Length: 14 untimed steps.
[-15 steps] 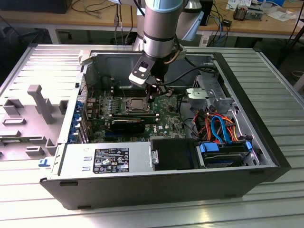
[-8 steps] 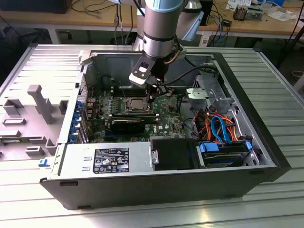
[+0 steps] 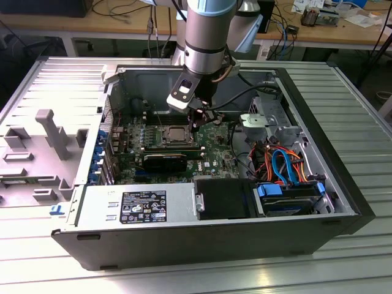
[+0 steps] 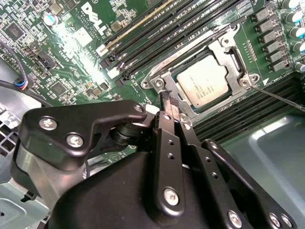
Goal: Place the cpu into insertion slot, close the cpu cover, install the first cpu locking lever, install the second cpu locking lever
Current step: 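Install the first cpu locking lever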
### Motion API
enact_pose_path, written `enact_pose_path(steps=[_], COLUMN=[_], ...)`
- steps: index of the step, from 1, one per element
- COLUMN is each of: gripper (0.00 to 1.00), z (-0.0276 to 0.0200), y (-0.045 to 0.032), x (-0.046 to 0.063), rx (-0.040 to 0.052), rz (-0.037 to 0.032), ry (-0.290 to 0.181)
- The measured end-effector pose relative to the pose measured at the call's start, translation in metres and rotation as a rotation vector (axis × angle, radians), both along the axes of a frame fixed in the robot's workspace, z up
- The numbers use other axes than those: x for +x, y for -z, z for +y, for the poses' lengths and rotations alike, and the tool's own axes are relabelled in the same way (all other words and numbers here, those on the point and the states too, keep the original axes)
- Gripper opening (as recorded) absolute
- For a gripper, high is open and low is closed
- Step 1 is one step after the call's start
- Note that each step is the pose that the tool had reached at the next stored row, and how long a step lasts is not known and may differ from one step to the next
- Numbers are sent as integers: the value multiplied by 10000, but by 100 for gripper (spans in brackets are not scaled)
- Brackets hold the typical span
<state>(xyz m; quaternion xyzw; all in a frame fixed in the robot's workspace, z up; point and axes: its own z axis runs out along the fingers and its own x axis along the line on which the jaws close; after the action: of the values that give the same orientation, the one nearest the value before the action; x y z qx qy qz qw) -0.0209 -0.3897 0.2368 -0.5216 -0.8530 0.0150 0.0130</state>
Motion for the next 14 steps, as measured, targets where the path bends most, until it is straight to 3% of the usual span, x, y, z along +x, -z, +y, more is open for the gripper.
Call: enact_pose_path(steps=[14], gripper=[11], z=[0], y=[0], x=[0], rx=[0], rz=[0], ry=[-139])
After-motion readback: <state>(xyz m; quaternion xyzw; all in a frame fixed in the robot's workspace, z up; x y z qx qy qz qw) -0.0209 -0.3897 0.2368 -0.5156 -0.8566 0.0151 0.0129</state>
